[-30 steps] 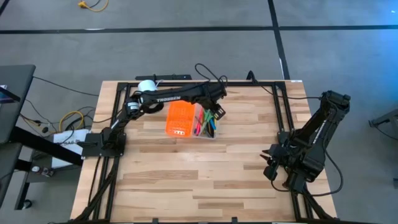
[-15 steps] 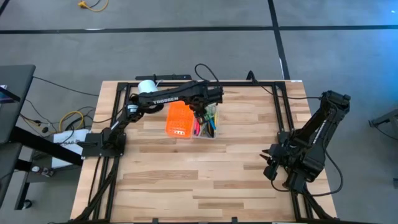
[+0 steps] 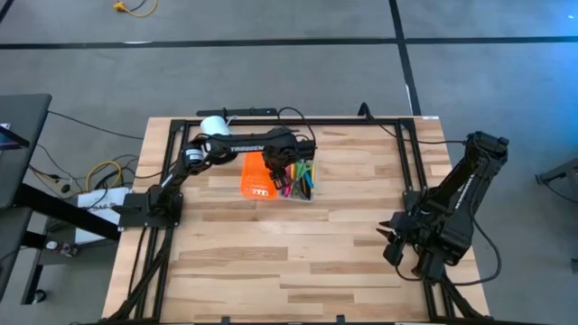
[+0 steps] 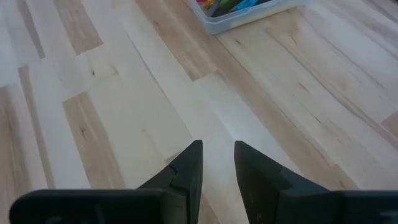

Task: Pick & place school supplies into a supply box
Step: Close the orange supply box

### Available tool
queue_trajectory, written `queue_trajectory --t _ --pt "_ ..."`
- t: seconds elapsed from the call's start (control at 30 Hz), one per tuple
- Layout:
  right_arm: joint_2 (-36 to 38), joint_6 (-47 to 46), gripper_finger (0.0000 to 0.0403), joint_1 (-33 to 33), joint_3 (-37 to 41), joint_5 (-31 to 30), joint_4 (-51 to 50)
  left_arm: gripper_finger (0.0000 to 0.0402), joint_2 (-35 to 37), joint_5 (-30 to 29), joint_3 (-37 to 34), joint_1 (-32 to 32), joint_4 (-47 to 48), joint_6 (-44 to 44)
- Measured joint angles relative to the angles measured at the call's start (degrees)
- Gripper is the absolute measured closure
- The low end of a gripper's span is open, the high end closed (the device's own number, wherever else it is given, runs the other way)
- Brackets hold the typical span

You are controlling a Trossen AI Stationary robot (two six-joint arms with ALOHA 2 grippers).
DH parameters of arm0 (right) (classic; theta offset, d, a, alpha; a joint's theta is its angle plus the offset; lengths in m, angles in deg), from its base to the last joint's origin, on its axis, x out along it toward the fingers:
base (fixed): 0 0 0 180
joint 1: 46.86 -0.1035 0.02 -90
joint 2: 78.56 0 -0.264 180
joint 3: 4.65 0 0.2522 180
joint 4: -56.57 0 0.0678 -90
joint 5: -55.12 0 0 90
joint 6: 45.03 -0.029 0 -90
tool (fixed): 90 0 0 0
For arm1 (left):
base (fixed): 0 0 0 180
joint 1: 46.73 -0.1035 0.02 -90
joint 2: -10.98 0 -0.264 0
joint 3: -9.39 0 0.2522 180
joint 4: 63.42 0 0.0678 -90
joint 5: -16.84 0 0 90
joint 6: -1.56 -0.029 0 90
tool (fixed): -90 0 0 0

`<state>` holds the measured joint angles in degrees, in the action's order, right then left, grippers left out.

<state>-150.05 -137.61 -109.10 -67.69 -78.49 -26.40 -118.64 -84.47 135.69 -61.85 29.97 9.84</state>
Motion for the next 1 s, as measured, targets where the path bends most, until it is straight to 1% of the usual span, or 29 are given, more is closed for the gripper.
queue_trajectory --t 0.33,0.47,0.57,0.87,1.0 --pt "0.0 0.0 0.0317 0.7 0.0 0.0 -0.6 0.0249 0.0 0.5 -4.3 0.0 -7.0 -0.9" --pt "0.0 0.5 0.0317 1.0 0.0 0.0 -0.7 0.0249 0.1 2.2 -7.7 0.0 -8.0 -1.6" --pt "0.0 1.1 0.0317 1.0 0.0 0.1 -0.7 0.0249 0.1 3.6 -10.2 0.3 -10.5 -1.6" --pt "0.0 1.1 0.0317 1.5 0.0 0.1 -2.6 0.0249 0.3 7.0 -11.4 2.4 -13.2 -6.2" --pt "0.0 1.6 0.0317 2.2 0.0 0.1 -2.6 0.0249 0.3 7.1 -11.4 3.3 -14.0 -6.6"
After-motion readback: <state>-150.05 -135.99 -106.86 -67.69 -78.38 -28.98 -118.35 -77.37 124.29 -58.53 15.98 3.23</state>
